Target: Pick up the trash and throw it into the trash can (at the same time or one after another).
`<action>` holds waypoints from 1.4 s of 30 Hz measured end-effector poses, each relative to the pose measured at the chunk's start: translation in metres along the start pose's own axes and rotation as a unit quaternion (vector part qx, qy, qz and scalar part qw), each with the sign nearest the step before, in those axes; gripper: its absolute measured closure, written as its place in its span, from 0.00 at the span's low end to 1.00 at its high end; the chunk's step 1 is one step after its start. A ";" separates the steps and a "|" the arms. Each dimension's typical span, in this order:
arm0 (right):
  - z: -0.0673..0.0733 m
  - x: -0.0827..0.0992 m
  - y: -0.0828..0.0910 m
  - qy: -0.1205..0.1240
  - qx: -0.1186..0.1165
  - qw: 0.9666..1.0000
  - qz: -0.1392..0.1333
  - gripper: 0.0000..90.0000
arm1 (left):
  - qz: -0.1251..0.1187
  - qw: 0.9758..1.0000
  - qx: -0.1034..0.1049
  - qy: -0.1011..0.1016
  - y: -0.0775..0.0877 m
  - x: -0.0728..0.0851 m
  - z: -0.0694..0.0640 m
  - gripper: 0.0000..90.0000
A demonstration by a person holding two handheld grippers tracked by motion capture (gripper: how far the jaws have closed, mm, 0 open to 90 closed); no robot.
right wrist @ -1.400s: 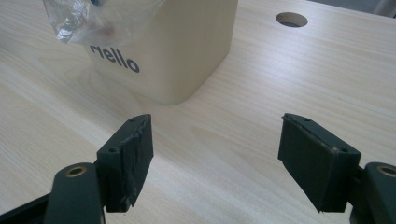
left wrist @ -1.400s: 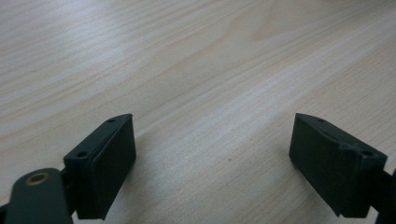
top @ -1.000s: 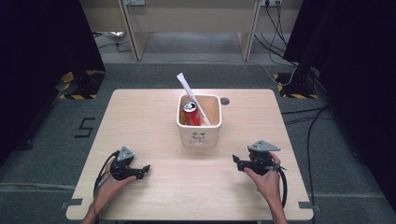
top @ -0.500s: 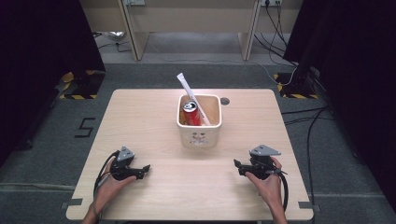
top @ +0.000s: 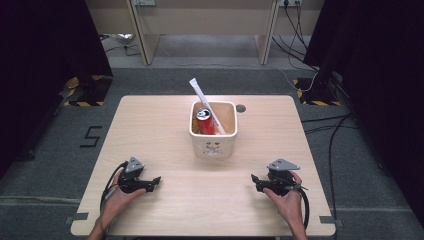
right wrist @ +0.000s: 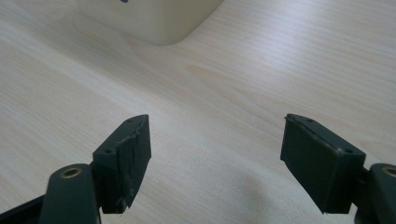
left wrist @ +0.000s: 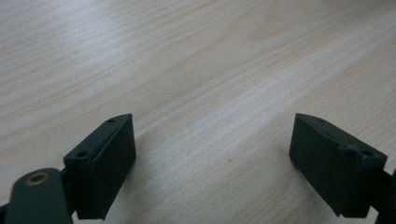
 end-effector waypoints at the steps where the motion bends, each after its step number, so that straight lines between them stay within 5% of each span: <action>1: 0.000 0.002 -0.001 0.000 0.000 1.000 0.001 0.27 | 0.000 1.000 0.000 0.000 0.000 0.000 0.000 0.15; 28: -0.003 0.038 -0.002 -0.017 0.013 0.999 0.030 0.21 | 0.000 1.000 0.000 0.000 0.000 0.000 0.000 0.15; 42: -0.001 0.040 -0.003 -0.014 0.012 0.999 0.029 0.16 | 0.000 1.000 0.000 0.000 0.000 0.000 0.000 0.15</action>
Point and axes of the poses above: each handheld gripper's, and its own axes: y roughly backward along the jaws, x roughly out of its underside, z roughly to its left, the point moved 9 cm from there along -y, roughly forward along the jaws, and after that the axes turned 5 degrees about -x, right-handed, at the moved point
